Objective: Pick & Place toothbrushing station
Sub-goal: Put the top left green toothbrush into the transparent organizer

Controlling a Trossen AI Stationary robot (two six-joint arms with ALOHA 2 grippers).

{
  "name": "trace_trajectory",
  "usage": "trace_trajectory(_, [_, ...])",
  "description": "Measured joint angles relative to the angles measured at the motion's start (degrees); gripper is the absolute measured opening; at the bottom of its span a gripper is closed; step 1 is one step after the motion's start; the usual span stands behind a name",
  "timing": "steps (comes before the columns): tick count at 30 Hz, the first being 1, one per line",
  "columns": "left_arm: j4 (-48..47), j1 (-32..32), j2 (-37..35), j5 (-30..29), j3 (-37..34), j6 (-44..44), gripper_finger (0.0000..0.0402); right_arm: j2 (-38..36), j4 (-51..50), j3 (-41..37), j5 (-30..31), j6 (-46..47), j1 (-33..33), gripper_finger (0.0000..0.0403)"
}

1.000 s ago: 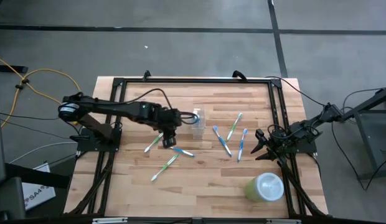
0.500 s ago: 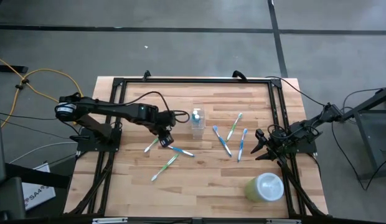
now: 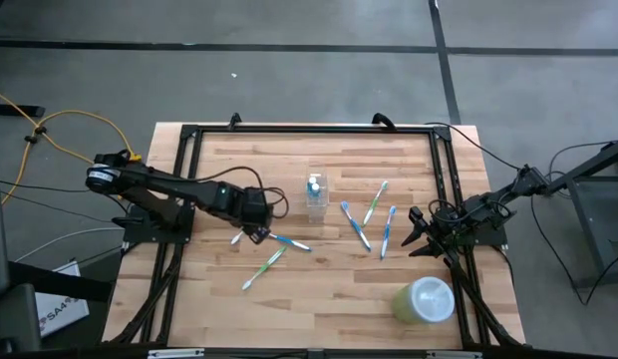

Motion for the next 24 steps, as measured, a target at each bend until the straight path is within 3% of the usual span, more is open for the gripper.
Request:
trace_trajectory(11, [1.9, -1.6, 0.0, -0.6, -4.5, 0.9, 0.0130, 0.0, 0.0, 0.0, 0.0, 0.0, 0.0, 0.0142])
trace_trajectory(19, [5.7, -1.6, 0.0, -1.4, -7.4, 2.4, 0.0174, 0.0, 0.0, 0.0, 0.0, 0.0, 0.0, 0.0142])
trace_trajectory(24, [9.1, -2.1, 0.0, -0.6, -8.5, 2.7, 0.0179, 0.0, 0.0, 0.0, 0.0, 0.0, 0.0, 0.0142])
